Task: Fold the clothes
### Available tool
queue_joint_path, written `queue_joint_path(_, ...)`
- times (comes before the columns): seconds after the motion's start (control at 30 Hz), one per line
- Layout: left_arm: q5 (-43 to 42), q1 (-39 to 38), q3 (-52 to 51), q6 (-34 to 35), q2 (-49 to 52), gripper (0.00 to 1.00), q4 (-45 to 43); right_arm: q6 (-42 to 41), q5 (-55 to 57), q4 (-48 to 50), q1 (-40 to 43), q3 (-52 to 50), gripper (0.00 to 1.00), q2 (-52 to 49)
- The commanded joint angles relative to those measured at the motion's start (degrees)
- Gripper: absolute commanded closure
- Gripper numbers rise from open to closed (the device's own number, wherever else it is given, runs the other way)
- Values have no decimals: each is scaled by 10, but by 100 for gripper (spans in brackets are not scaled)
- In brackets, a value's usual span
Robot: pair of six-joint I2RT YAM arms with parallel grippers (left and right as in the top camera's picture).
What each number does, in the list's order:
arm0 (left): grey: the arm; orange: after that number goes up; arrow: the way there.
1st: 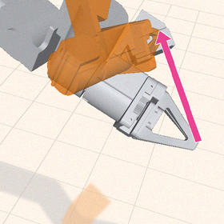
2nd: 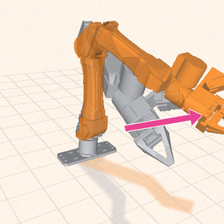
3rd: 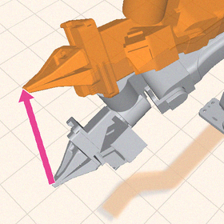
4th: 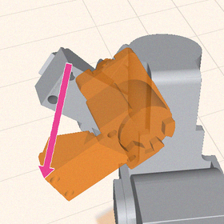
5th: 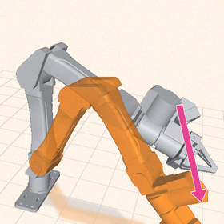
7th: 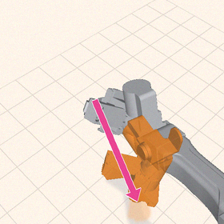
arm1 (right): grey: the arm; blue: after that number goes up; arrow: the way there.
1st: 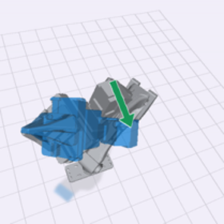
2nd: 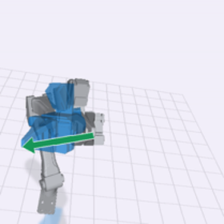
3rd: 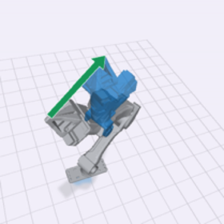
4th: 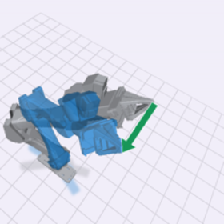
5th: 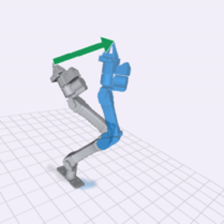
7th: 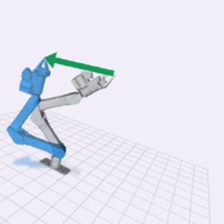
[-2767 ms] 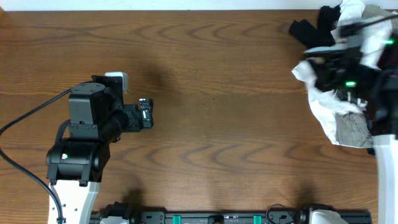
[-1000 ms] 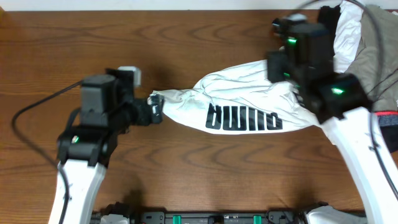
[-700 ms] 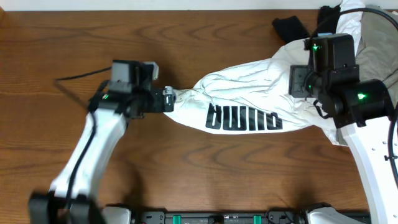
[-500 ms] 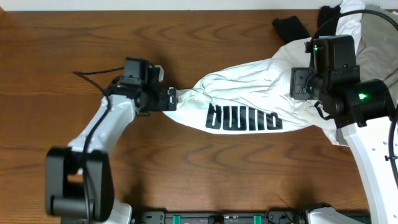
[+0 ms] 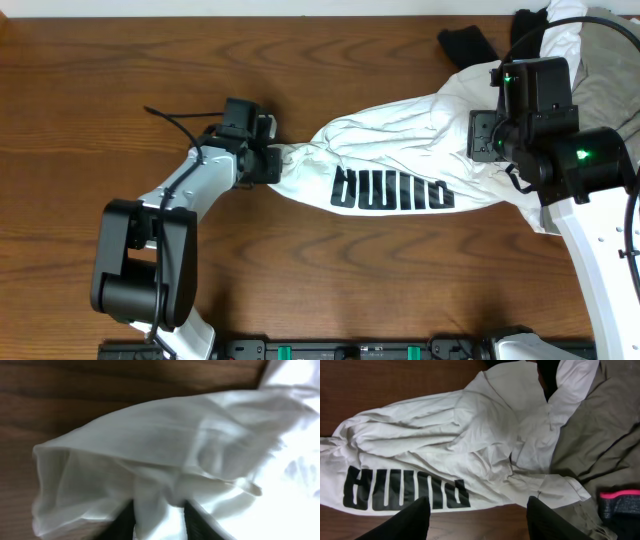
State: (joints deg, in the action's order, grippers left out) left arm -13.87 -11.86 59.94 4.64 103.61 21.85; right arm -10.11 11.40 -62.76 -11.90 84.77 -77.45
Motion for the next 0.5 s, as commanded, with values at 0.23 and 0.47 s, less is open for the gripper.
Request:
queue_joint_path(0.23,117,10,41,2,-65,94,8,-8,3,-2,5,3,40,3)
queue_joint_path(0.47,163,88,121,2,-114,94,5,-8,4,-8,5,3,41,3)
